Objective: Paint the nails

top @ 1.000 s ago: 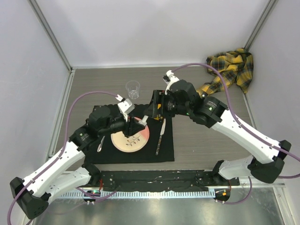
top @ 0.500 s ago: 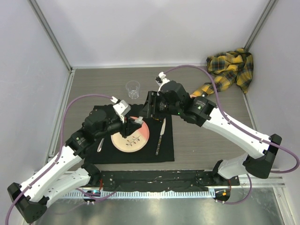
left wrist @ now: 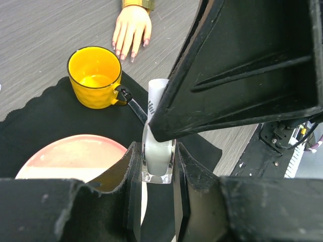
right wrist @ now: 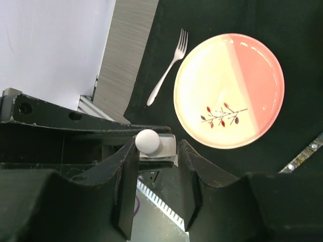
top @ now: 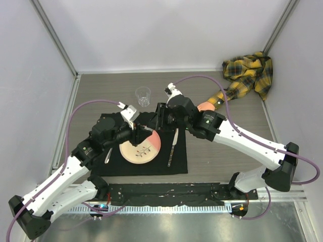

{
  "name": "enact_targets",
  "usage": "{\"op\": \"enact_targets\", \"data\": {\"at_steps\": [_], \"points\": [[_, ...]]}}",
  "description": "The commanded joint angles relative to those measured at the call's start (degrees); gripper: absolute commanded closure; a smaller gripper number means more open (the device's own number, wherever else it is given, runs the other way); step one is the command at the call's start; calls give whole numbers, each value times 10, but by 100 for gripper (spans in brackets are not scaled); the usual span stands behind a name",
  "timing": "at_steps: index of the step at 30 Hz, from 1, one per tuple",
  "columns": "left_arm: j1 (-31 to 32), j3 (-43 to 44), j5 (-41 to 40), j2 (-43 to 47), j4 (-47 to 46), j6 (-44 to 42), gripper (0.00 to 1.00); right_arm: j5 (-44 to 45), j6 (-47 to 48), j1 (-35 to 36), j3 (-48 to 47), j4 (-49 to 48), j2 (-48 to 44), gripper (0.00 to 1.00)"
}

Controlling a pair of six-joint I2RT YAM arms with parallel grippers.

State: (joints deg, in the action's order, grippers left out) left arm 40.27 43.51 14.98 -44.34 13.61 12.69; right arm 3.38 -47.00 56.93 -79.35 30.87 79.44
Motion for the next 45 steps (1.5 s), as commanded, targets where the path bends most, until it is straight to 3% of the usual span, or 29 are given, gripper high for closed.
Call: {"op": "enact_targets", "data": {"at_steps": [1, 7, 9, 10, 12, 13, 14, 15, 16, 17, 18, 19, 20, 23, 25, 26, 29, 32, 34, 38, 45], "points": [[2, 2, 7, 14, -47, 15, 100, 38, 5, 2, 12, -49, -11, 61], [3, 1, 15, 17, -45, 30, 100, 37, 11, 1, 17, -63, -17, 73], [3, 2, 15, 21, -44, 42, 100, 14, 24, 1, 27, -74, -23, 96], [2, 3, 15, 22, -46, 51, 100, 3, 37, 1, 31, -77, -26, 100], [2, 6, 42, 27, -65, 88, 100, -84, 131, 2, 52, -107, -39, 100], [2, 6, 124, 27, -77, 99, 100, -121, 175, 2, 71, -126, -66, 99], [2, 3, 180, 27, -124, 127, 100, -190, 216, 2, 97, -204, -87, 99], [2, -5, 234, 30, -166, 149, 100, -377, 280, 1, 187, -275, -111, 100], [2, -18, 326, 34, -222, 189, 100, -440, 267, -1, 243, -375, -162, 100], [2, -53, 346, 45, -357, 232, 100, -434, 240, -7, 275, -474, -168, 100], [2, -66, 356, 50, -405, 298, 100, -482, 232, -9, 273, -476, -163, 100], [2, -72, 361, 54, -432, 308, 100, -488, 241, -9, 259, -455, -150, 99], [2, -63, 358, 55, -425, 312, 100, -486, 246, -7, 249, -420, -141, 99], [2, -40, 332, 65, -351, 274, 100, -453, 203, -7, 284, -489, -159, 99], [2, -37, 305, 80, -325, 241, 100, -402, 186, -7, 285, -485, -165, 99], [2, -30, 292, 85, -280, 223, 100, -370, 185, -8, 278, -444, -166, 86], [2, -1, 218, 101, -162, 143, 100, -237, 163, -7, 234, -338, -167, 58], [2, 23, 121, 101, -66, 69, 100, -135, 120, -7, 214, -312, -179, 41], [2, 36, 57, 93, -26, 38, 100, -113, 104, -7, 213, -312, -184, 34], [2, 70, -32, 59, 56, -18, 100, -54, 97, 3, 177, -254, -163, 32], [2, 62, -55, 48, 64, -34, 100, 72, 103, 46, 73, -183, -97, 33]]}}
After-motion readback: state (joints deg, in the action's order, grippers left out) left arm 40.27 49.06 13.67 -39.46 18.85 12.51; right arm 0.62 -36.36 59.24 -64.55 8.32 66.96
